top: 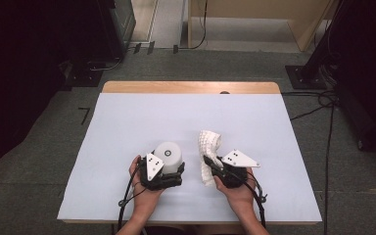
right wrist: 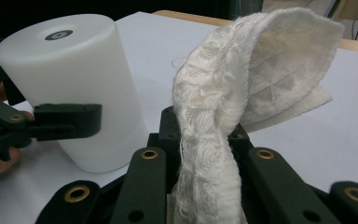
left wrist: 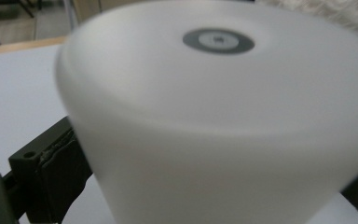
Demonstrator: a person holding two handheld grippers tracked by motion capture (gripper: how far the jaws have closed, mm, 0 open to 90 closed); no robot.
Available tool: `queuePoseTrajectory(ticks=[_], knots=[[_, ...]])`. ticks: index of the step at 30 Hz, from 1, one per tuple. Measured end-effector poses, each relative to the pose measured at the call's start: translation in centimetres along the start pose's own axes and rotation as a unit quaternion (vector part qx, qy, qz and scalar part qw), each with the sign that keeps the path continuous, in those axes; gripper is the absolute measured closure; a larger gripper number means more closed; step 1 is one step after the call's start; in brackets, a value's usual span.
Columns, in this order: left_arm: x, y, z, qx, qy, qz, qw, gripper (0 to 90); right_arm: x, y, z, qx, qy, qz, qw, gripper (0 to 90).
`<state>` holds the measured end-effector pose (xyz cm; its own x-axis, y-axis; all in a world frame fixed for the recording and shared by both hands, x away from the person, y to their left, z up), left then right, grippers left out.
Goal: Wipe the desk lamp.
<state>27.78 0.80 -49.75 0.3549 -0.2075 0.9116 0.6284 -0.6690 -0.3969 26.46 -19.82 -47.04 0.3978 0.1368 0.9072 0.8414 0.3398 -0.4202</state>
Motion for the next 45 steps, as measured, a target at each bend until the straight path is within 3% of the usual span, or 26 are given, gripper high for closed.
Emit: queuePoseTrajectory(ticks=[2, 5, 9, 10, 14, 19, 21, 23, 26, 32, 35, 39, 41, 45], knots=[[-0.1, -0.1, 0.0, 0.01, 0.004, -0.006, 0.9999, 4.5, 0.0, 0.0, 0.1, 0.001, 0.001, 0.002, 1.0, 76.0], [-0.1, -0.3, 0.1, 0.006, 0.008, -0.01, 0.9999, 8.4, 0.0, 0.0, 0.2, 0.004, 0.0, 0.001, 1.0, 76.0], [0.3, -0.8, 0.7, -0.023, 0.001, -0.018, 0.9996, 8.6, 0.2, -0.3, 0.7, 0.02, 0.01, -0.001, 0.9997, 76.0], [0.7, -1.3, 1.0, -0.048, -0.007, -0.038, 0.9981, 8.6, 0.4, -0.3, 0.8, 0.027, 0.017, -0.001, 0.9995, 76.0], [2.2, -2.5, 1.5, -0.085, -0.021, -0.072, 0.9936, 8.6, 1.3, -1.2, 2.0, 0.053, 0.031, -0.012, 0.998, 76.0], [2.9, -3.1, 1.4, -0.118, -0.048, -0.087, 0.9881, 8.7, 1.5, -1.8, 4.1, 0.072, 0.045, -0.015, 0.9962, 76.0], [3.3, -3.3, 1.2, -0.131, -0.057, -0.094, 0.9854, 8.7, 1.2, -1.7, 5.1, 0.069, 0.041, -0.008, 0.9968, 76.1], [3.4, -3.3, 1.1, -0.131, -0.057, -0.093, 0.9855, 8.8, 1.0, -1.7, 5.5, 0.061, 0.044, -0.007, 0.9971, 76.1], [3.4, -3.4, 1.0, -0.154, -0.06, -0.094, 0.9819, 8.8, 0.8, -1.5, 5.3, 0.056, 0.044, -0.007, 0.9974, 76.0], [3.3, -2.9, -0.2, -0.197, -0.02, -0.062, 0.9783, 8.8, 0.8, -1.3, 3.8, 0.044, 0.058, -0.005, 0.9973, 76.0], [2.8, -2.4, -0.7, -0.222, -0.012, -0.037, 0.9743, 8.8, 1.3, -1.5, 3.2, 0.046, 0.05, -0.023, 0.9975, 76.0], [2.4, -1.9, -1.5, -0.244, -0.003, -0.022, 0.9695, 8.8, 2.5, -2.5, 2.8, 0.05, 0.038, -0.043, 0.997, 76.0], [2.4, -1.8, -1.6, -0.245, 0.003, -0.017, 0.9694, 8.7, 3.1, -3.1, 2.7, 0.055, 0.031, -0.055, 0.9965, 76.1], [2.3, -1.8, -0.9, -0.227, 0.0, -0.014, 0.9737, 8.7, 3.7, -3.9, 3.2, 0.071, 0.012, -0.063, 0.9954, 76.1]])
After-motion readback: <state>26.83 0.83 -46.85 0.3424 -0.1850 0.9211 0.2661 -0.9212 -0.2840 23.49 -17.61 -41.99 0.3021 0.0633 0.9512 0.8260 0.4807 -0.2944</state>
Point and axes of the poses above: each handheld gripper's, and its own axes: y roughly forward along the jaws, x roughly out of its top, z roughly to its left, the point moved 4 cm from there along y, roughly forward along the jaws, and after that the axes turned 15 degrees about -x, right-handed, at the moved point
